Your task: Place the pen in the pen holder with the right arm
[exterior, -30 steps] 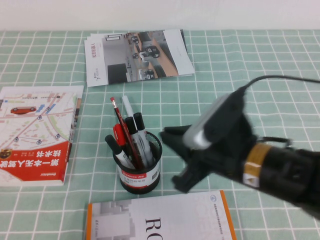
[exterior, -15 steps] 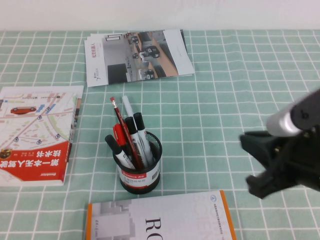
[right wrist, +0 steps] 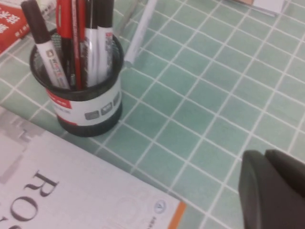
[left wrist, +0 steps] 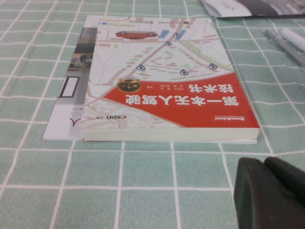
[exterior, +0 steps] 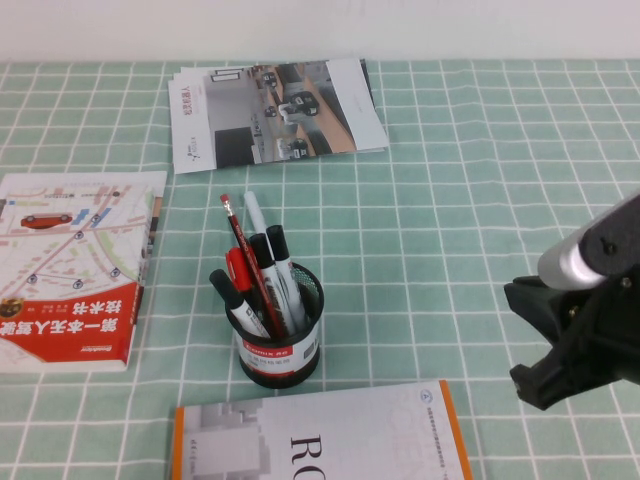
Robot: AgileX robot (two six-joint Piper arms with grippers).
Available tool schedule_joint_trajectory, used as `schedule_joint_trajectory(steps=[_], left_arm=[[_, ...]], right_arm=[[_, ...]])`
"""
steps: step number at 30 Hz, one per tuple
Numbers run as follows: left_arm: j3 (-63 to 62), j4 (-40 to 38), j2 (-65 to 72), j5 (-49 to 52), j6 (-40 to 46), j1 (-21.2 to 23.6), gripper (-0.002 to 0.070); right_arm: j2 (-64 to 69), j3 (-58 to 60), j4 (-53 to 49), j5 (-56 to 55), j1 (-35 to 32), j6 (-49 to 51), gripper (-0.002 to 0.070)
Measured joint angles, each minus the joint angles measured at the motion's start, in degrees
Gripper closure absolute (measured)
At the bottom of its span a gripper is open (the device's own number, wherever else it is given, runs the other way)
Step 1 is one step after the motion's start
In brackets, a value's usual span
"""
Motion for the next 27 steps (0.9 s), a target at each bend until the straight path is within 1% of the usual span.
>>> schedule_joint_trajectory(steps=[2,6,9,11,16,19,22,27], left_arm=[[0.0,0.0,0.0,0.0,0.0,0.0,0.0679],[0.0,0.0,0.0,0.0,0.0,0.0,0.0679],[0.0,0.0,0.0,0.0,0.0,0.0,0.0679],[0.0,0.0,0.0,0.0,0.0,0.0,0.0679],[0.0,0.0,0.0,0.0,0.0,0.0,0.0679],[0.0,0.0,0.0,0.0,0.0,0.0,0.0679],[0.0,0.0,0.0,0.0,0.0,0.0,0.0679],[0.0,0.0,0.0,0.0,0.0,0.0,0.0679]], right_arm=[[-0.87,0.72,0.17,-0.27,-1.5,0.0,0.0695],[-8.1,6.93,0.99,-5.42,-9.64,0.0,0.0695],[-17.16,16.43,0.99,-11.85,-18.59,0.0,0.0695],[-23.17,22.13,0.99,-13.9,-23.67,0.0,0.0695],[-39.49,34.21,1.65,-14.52,-32.34,0.0,0.0695],[-48.09,38.38,2.61,-14.51,-35.6,0.03,0.0695],[-54.04,40.74,3.07,-14.51,-36.62,0.03,0.0695],[-56.19,41.7,3.22,-13.64,-36.71,0.03,0.0695]])
